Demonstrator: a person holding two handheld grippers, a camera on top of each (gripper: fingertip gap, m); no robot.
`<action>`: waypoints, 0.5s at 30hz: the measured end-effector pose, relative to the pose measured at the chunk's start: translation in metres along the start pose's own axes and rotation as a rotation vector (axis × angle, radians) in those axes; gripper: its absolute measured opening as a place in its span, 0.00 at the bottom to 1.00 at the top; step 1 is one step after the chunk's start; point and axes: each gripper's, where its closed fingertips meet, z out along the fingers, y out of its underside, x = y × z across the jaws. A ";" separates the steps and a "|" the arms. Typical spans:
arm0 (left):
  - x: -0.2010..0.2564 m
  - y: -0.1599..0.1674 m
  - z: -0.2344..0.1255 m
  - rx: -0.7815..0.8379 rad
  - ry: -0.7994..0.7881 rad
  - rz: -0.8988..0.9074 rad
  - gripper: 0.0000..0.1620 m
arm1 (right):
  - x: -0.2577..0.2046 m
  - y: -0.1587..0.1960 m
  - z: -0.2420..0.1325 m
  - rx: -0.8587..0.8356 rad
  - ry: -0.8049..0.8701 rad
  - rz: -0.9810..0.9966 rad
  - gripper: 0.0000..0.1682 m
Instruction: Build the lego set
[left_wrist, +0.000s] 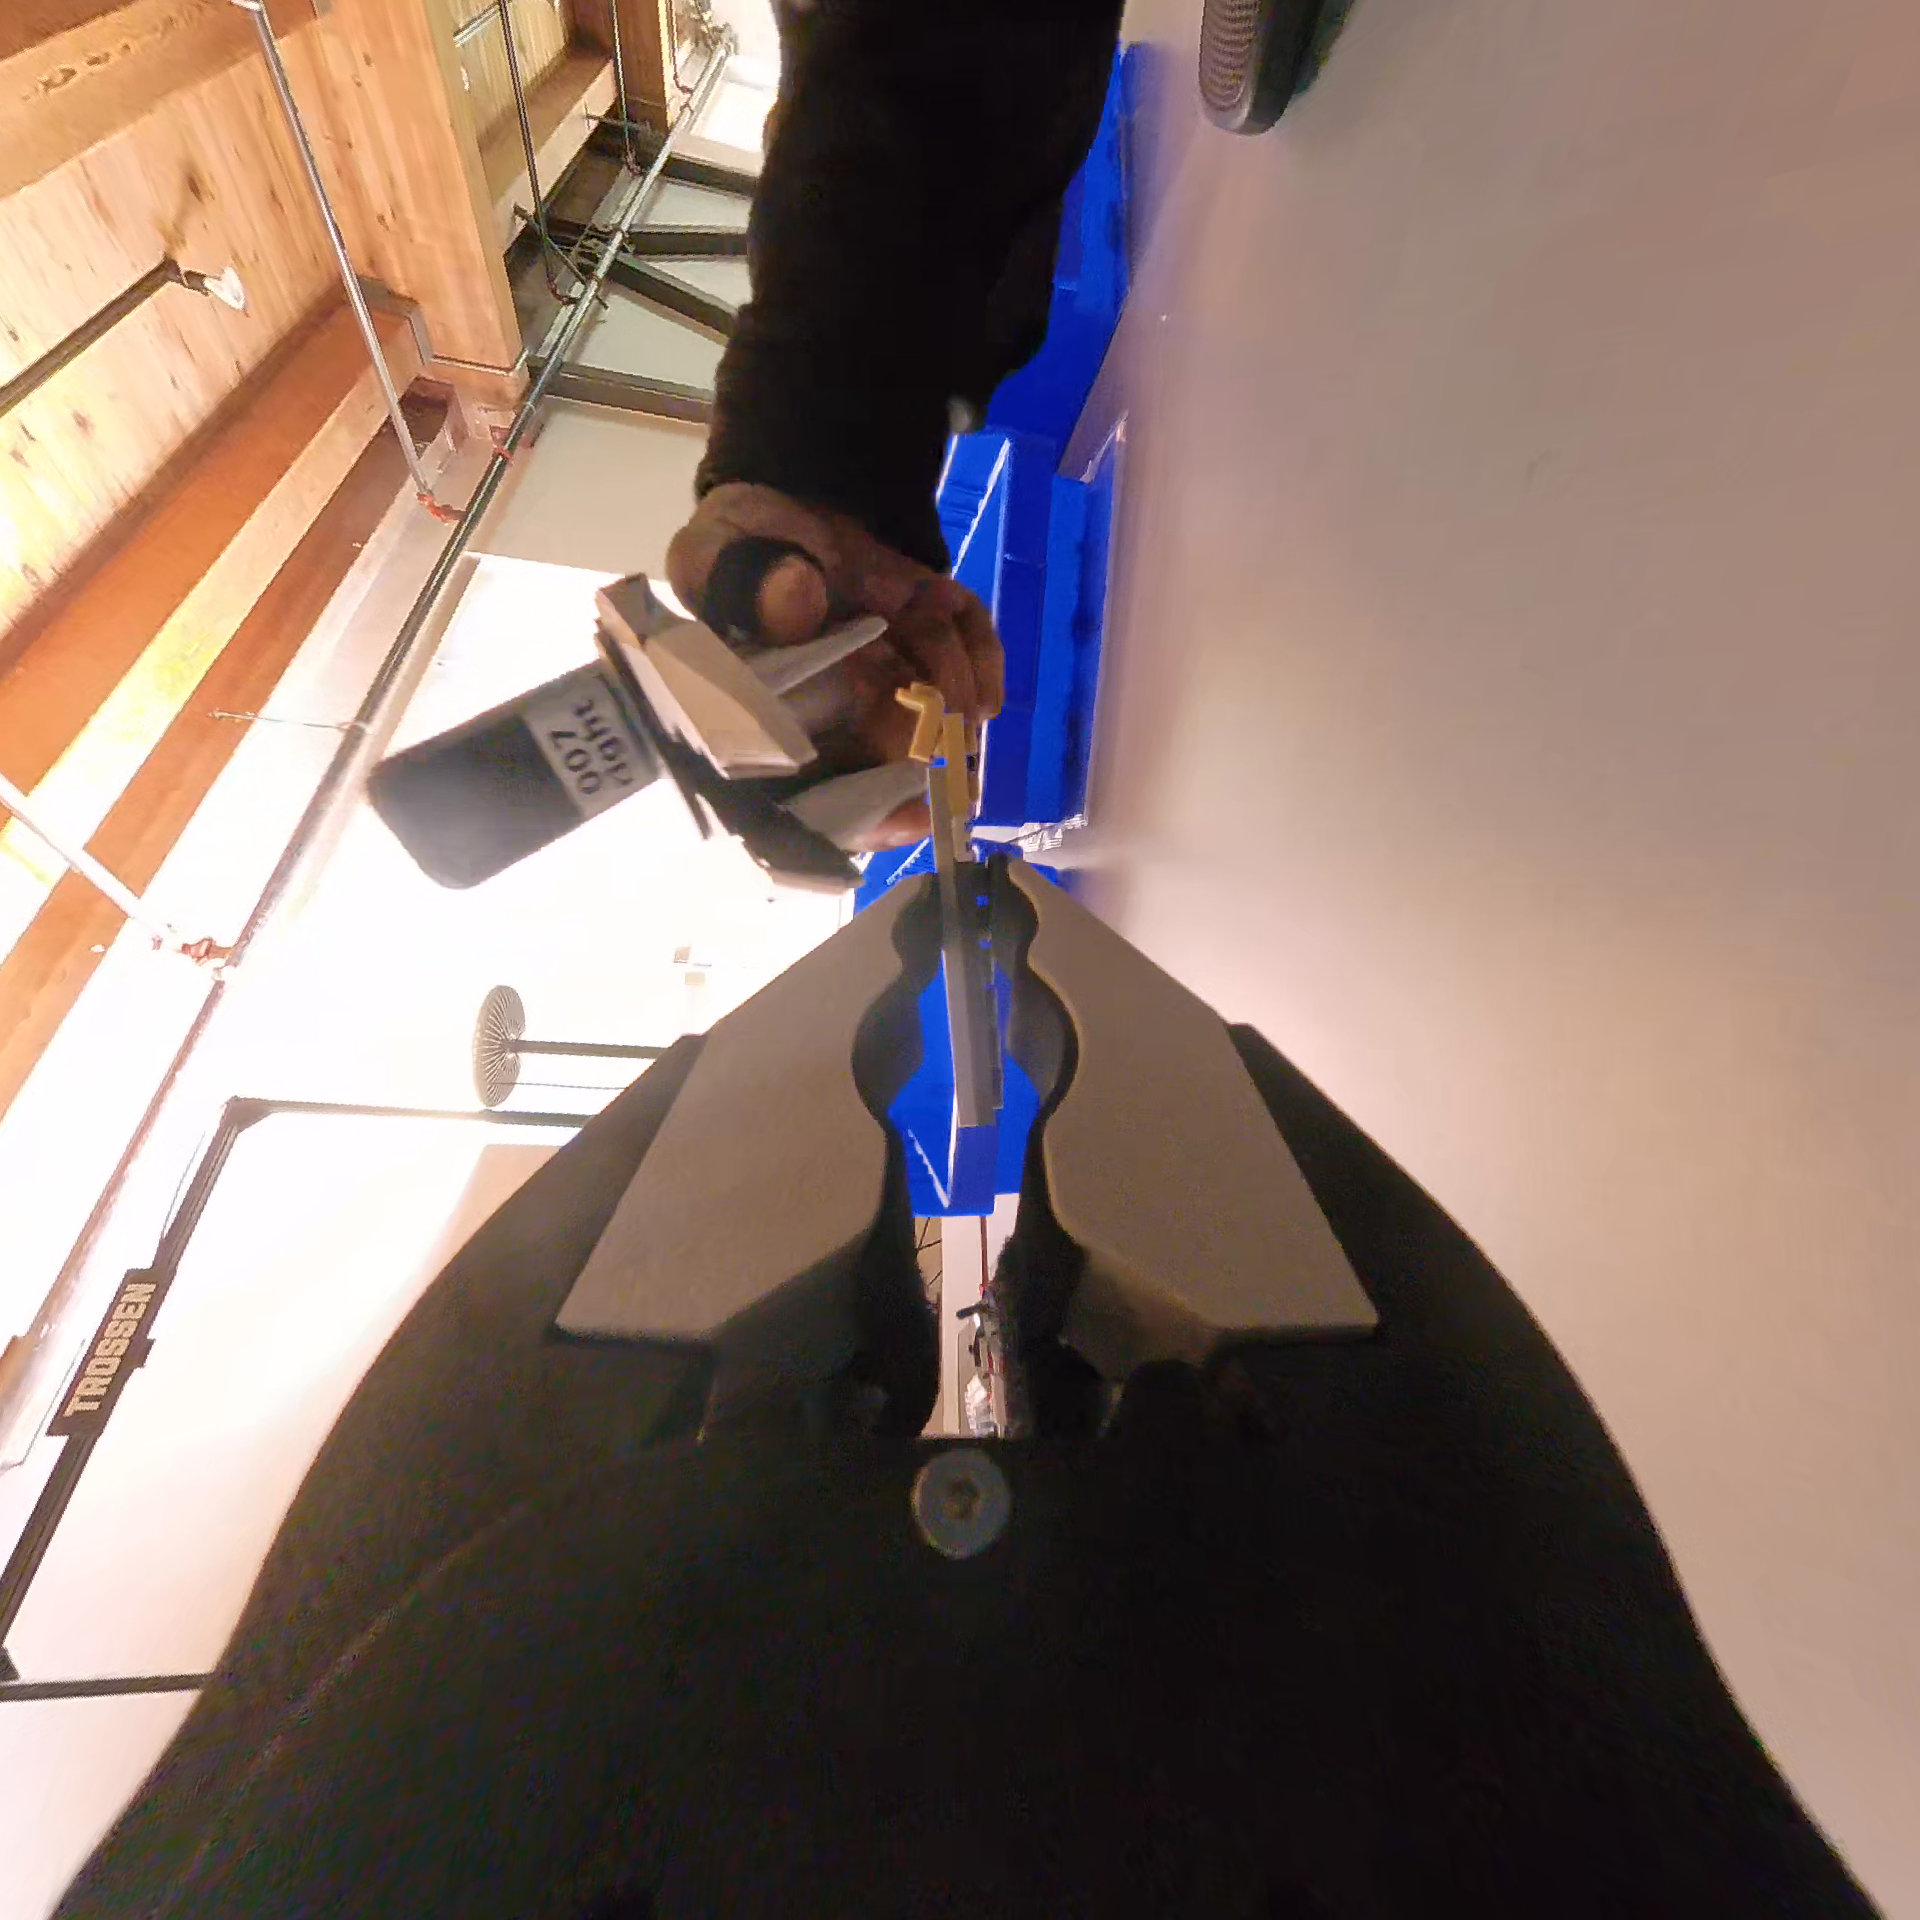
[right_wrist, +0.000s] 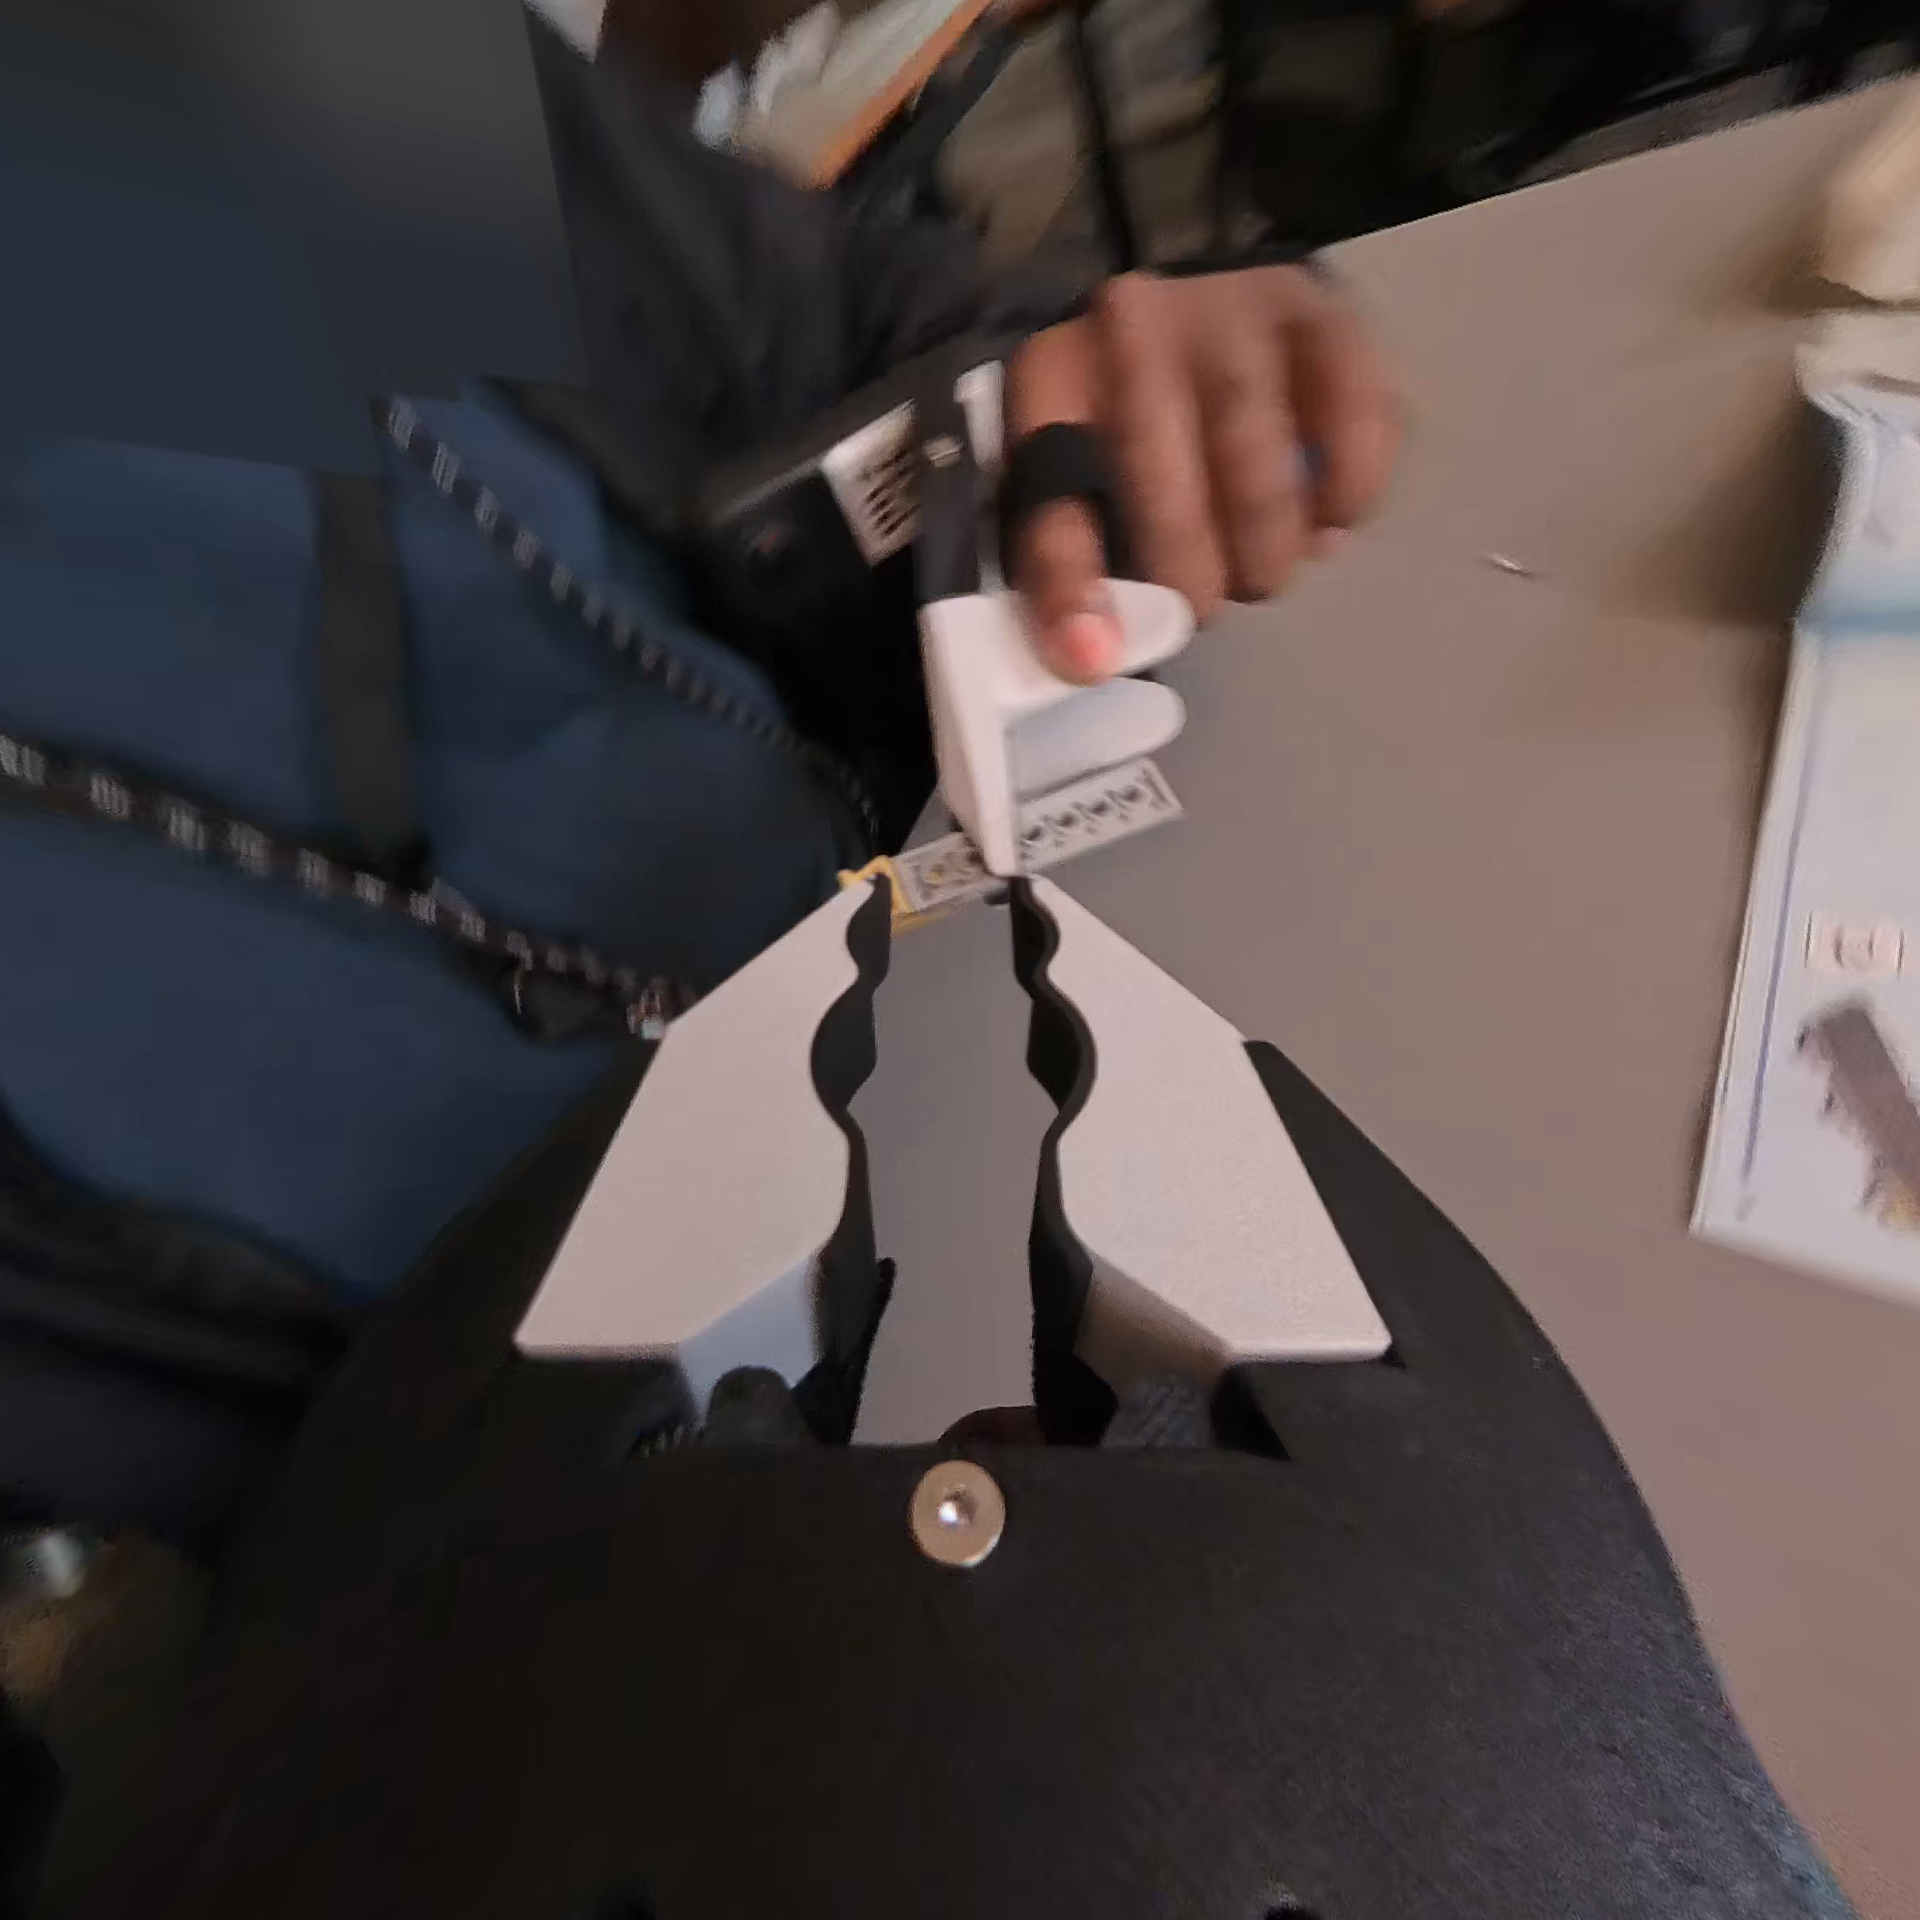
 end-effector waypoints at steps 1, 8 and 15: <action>0.000 0.000 0.000 -0.001 -0.001 0.000 0.05 | 0.004 0.001 -0.002 0.041 0.015 0.065 0.16; 0.002 0.000 0.000 0.008 0.001 0.006 0.05 | 0.016 0.011 0.001 0.285 -0.003 0.536 0.22; 0.005 -0.001 0.002 0.014 0.009 0.020 0.05 | 0.006 0.029 0.017 0.259 -0.040 0.717 0.29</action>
